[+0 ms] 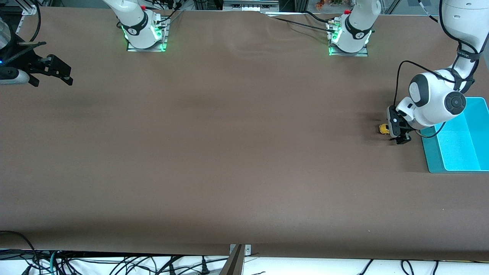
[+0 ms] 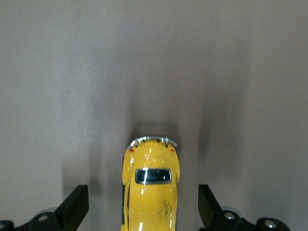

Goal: Wind and store yellow beetle car
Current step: 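Close the left gripper around the yellow car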

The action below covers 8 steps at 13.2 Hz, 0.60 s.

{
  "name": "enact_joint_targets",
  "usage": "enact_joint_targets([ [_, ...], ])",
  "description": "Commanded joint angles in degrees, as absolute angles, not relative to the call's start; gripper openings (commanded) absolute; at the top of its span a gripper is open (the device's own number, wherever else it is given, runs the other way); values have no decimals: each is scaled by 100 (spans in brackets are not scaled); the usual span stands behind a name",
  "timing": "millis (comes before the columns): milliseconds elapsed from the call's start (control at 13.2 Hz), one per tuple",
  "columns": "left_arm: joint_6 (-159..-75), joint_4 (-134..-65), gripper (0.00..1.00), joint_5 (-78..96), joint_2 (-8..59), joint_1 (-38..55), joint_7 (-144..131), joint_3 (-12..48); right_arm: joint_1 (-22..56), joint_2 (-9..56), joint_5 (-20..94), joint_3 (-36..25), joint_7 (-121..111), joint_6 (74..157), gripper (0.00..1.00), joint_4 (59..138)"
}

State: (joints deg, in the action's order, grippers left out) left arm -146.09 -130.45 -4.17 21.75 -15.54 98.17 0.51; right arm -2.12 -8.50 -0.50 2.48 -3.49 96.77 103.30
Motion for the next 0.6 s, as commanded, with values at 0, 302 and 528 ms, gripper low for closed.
enact_joint_targets([
  [0,-14678,-13052,100,-703,2179,-1679,9835,88,-176,-879,-123,229,-316,9589,100,10222],
  [302,-14687,-13025,73,-799,2250,-1679,9870,88,-185,-861,-123,202,-325,9589,100,10222],
  [528,-14687,-12999,16,-826,2233,-1679,9896,88,-193,-835,-141,202,-386,9589,100,10222],
])
